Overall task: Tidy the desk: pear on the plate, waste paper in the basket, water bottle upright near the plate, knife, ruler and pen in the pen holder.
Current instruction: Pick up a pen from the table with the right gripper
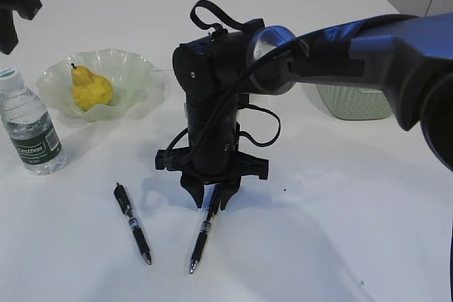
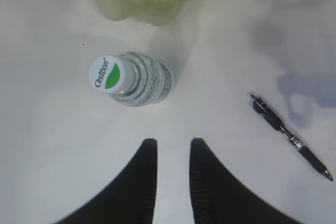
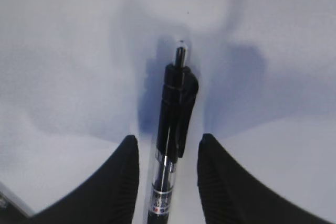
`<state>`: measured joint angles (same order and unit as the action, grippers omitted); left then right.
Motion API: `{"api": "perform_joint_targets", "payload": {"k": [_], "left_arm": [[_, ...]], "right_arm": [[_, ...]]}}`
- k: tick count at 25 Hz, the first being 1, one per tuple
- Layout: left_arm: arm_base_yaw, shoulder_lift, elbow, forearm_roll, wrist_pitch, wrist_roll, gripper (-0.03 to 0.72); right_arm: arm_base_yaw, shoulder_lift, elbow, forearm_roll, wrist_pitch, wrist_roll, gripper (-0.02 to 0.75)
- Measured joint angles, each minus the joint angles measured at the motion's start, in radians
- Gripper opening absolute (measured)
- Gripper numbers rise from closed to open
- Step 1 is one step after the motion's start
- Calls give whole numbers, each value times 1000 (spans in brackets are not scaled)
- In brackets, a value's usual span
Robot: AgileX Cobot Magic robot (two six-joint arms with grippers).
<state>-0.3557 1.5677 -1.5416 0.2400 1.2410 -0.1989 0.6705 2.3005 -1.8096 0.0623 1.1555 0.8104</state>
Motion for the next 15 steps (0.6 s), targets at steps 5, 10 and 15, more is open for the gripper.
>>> {"api": "perform_joint_targets", "payload": {"k": [5,10,15], "left_arm": [[0,0,0,0,0,0,142],[0,0,0,0,0,0,142],[0,0,0,0,0,0,142]], "right_arm": [[0,0,0,-4,-2,0,313],[0,0,0,-5,-4,0,312],[0,0,0,-5,-12,0,312]]}}
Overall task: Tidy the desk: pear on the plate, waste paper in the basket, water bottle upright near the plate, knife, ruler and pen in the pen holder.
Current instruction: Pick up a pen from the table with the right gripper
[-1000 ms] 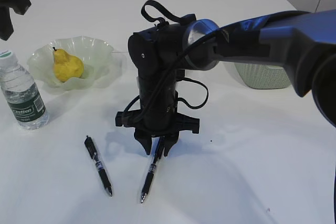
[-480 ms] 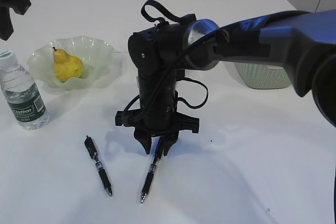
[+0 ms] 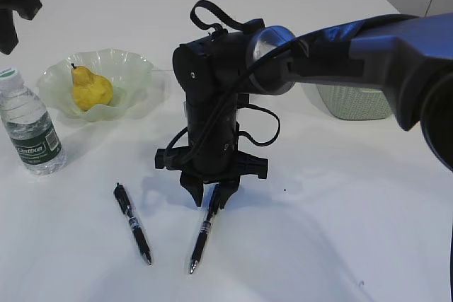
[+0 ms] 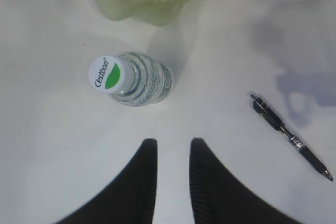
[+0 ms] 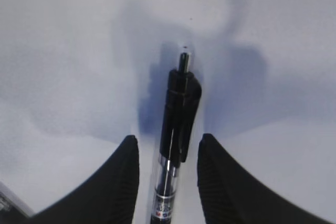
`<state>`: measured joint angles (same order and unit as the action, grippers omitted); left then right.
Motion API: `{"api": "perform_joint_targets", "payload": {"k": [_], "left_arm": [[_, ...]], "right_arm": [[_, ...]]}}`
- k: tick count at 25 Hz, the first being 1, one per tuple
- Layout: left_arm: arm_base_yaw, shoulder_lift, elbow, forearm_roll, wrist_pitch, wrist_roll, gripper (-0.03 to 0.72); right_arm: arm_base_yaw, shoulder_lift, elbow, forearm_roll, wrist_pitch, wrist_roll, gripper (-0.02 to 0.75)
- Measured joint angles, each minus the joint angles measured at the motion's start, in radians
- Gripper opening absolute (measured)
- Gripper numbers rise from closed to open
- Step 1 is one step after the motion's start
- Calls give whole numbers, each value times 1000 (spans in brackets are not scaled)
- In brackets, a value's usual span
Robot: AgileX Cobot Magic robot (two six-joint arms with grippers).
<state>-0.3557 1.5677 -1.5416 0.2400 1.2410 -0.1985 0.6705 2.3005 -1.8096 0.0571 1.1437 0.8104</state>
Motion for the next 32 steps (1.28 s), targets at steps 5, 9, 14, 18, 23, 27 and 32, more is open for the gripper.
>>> {"api": "perform_joint_targets", "payload": {"k": [5,9,14,18,23,27,32], "left_arm": [[0,0,0,0,0,0,142],[0,0,0,0,0,0,142],[0,0,0,0,0,0,142],[0,0,0,0,0,0,142],[0,0,0,0,0,0,142],[0,0,0,0,0,0,142],[0,0,0,0,0,0,142]], "right_arm": [[0,0,0,-2,-3,0,312],[0,0,0,-3,-3,0,312],[0,0,0,-3,-5,1,312],[0,0,0,-5,-7,2,312],[0,0,0,-5,-7,6,312],[-2,0,0,-7,-7,8,312],[-6,0,0,-8,-9,10,313]]}}
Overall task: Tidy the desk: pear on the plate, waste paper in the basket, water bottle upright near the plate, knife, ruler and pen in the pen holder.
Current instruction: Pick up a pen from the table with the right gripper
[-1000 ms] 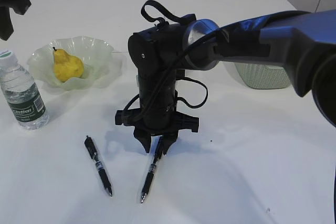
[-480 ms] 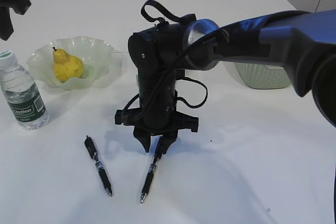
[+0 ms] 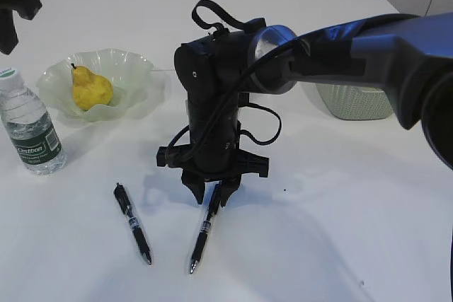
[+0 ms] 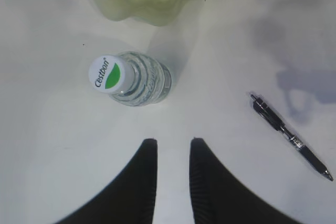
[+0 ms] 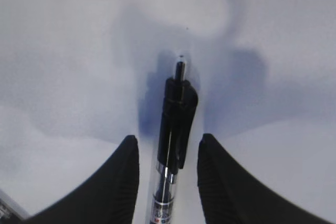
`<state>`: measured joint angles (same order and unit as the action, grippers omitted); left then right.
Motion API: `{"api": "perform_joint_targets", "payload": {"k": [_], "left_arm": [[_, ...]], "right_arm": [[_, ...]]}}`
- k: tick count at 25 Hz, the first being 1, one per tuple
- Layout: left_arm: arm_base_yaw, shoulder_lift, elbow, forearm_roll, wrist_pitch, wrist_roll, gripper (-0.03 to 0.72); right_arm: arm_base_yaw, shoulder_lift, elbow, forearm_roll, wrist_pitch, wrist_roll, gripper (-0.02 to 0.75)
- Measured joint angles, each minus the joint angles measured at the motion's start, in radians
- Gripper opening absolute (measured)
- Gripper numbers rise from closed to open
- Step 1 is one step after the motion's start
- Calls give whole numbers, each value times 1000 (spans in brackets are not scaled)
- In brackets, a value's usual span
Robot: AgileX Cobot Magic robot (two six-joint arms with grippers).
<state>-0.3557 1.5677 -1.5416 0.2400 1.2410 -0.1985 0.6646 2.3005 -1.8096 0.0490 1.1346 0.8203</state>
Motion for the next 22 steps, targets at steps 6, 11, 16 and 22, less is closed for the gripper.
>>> {"api": "perform_joint_targets", "payload": {"k": [6,11,16,22], "left_arm": [[0,0,0,0,0,0,142],[0,0,0,0,0,0,142],[0,0,0,0,0,0,142],[0,0,0,0,0,0,142]], "right_arm": [[-4,0,0,0,0,1,313],[-8,0,0,0,0,1,313],[-8,2,0,0,0,1,313],[-8,20,0,17,6,4,312]]}}
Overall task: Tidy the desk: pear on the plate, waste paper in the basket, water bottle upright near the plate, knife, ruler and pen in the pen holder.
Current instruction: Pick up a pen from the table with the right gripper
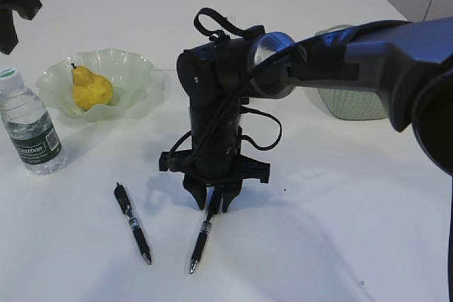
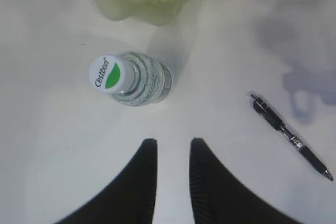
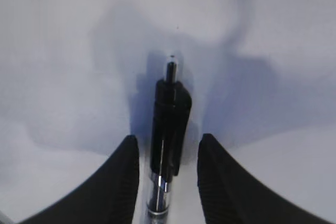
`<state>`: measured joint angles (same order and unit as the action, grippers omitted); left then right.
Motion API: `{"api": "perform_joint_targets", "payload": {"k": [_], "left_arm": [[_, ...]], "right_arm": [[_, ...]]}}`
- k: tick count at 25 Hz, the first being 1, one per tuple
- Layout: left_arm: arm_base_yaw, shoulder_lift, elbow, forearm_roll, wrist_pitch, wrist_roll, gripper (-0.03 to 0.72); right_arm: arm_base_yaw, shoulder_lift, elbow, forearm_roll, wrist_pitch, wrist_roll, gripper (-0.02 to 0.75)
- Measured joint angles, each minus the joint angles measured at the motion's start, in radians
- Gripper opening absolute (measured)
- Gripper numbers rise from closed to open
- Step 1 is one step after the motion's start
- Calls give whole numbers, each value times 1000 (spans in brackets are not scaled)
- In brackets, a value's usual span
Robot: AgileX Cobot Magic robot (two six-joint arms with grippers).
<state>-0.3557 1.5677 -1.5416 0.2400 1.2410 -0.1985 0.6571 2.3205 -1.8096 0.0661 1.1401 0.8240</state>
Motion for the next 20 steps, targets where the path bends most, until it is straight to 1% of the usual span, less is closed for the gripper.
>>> {"api": "perform_joint_targets", "payload": {"k": [20], "left_arm": [[0,0,0,0,0,0,142]], "right_arm": [[-1,8,0,10,0,0,313]]}}
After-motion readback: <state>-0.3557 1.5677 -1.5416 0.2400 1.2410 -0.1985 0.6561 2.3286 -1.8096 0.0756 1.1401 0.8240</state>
